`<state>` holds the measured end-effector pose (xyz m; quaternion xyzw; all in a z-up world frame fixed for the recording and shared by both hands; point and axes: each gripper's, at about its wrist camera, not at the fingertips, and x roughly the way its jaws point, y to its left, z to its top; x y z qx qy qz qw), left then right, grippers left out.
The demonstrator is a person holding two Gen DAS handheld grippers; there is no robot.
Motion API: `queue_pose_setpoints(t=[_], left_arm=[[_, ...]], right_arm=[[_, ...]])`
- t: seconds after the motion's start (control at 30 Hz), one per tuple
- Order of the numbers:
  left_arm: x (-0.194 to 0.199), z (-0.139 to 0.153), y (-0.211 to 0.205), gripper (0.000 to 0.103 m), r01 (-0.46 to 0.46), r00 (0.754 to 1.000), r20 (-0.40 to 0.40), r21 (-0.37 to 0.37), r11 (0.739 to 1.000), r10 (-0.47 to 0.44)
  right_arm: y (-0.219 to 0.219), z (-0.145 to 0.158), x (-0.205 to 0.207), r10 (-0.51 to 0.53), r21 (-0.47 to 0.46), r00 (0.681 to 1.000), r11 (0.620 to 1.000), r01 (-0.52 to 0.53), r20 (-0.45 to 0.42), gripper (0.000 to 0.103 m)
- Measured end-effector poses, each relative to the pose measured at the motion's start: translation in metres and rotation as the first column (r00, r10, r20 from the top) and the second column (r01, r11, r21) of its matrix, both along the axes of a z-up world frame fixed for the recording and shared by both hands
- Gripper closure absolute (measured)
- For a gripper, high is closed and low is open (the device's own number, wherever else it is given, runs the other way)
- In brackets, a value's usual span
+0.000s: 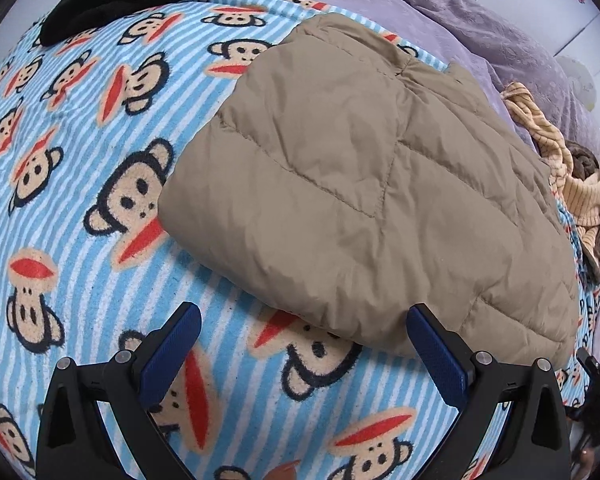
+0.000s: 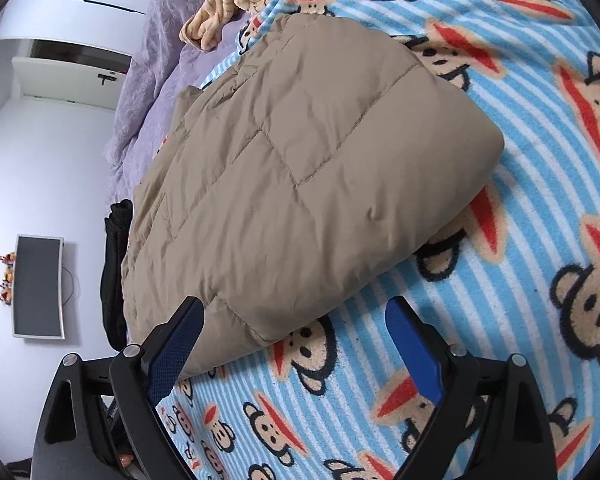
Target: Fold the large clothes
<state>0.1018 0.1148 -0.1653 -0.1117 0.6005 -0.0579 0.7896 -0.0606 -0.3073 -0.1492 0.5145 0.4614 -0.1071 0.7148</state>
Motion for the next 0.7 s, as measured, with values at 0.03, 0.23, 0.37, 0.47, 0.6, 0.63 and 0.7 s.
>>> queue_pose_setpoints(t=[0.03, 0.23, 0.37, 0.47, 0.6, 0.63, 0.7], left_arm=[[0.001, -0.002, 0.001, 0.000, -0.008, 1.000, -0.003, 0.002, 1.000, 0.008], [0.005, -0.015, 0.009, 0.000, -0.031, 0.999, -0.044, -0.076, 0.997, 0.027], [0.011, -0.028, 0.018, 0.000, -0.061, 0.994, -0.103, -0.266, 0.962, 0.035], [0.020, -0.025, 0.015, 0.000, -0.068, 0.996, -0.073, -0.311, 0.948, 0.047], [0.041, -0.024, 0.007, 0.000, -0.065, 0.997, -0.048, -0.327, 0.943, 0.052], [0.046, -0.025, 0.005, 0.000, -0.066, 0.997, -0.049, -0.328, 0.943, 0.053], [0.053, -0.032, 0.001, 0.000, -0.077, 0.996, -0.060, -0.314, 0.946, 0.061]], right_arm=[[0.000, -0.003, 0.001, -0.005, 0.014, 1.000, 1.000, 0.005, -0.001, 0.000], [-0.007, -0.018, 0.007, -0.059, 0.095, 0.998, 0.994, 0.058, 0.005, 0.000], [-0.009, -0.024, 0.016, -0.062, 0.126, 0.998, 0.990, 0.061, 0.005, 0.000], [-0.010, -0.028, 0.021, -0.060, 0.148, 0.998, 0.987, 0.058, 0.012, 0.000], [-0.011, -0.031, 0.030, -0.069, 0.188, 0.997, 0.980, 0.059, 0.045, 0.000], [-0.011, -0.032, 0.033, -0.070, 0.196, 0.996, 0.979, 0.058, 0.052, 0.000], [-0.012, -0.035, 0.042, -0.070, 0.207, 0.996, 0.977, 0.057, 0.059, 0.000]])
